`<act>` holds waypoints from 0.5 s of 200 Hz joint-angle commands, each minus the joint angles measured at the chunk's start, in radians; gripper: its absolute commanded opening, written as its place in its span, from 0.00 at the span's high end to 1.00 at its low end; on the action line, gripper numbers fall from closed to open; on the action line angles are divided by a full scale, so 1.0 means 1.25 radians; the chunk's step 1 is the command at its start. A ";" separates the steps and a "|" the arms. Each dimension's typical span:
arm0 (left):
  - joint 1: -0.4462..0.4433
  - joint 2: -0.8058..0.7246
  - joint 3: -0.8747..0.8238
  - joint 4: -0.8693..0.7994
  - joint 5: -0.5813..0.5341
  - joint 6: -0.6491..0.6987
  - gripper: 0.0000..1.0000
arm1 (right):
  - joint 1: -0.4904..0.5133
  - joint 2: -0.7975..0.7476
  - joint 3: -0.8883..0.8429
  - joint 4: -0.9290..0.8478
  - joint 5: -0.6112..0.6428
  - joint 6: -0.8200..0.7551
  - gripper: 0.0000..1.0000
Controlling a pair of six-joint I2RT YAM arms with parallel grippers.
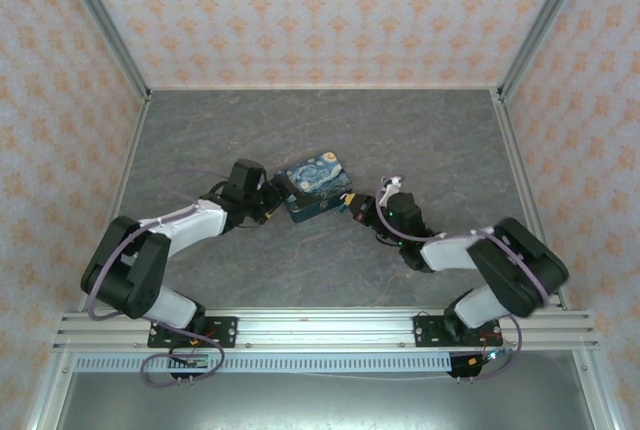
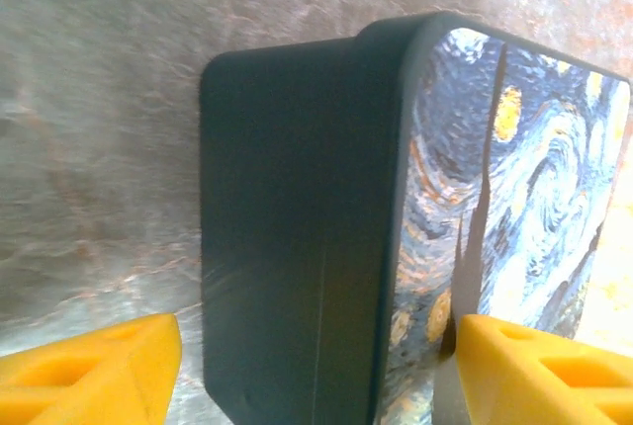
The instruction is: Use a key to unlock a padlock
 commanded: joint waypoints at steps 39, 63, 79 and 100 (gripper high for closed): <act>0.020 -0.153 0.096 -0.203 -0.162 0.190 0.07 | -0.004 -0.254 0.144 -0.717 -0.066 -0.248 1.00; 0.019 -0.196 0.108 -0.248 -0.218 0.237 0.06 | -0.003 -0.259 0.179 -0.866 -0.104 -0.272 1.00; 0.020 -0.213 0.114 -0.277 -0.247 0.258 0.07 | -0.001 -0.243 0.190 -0.933 -0.114 -0.281 1.00; 0.019 -0.224 0.116 -0.300 -0.265 0.272 0.06 | 0.001 -0.204 0.184 -0.936 -0.129 -0.279 1.00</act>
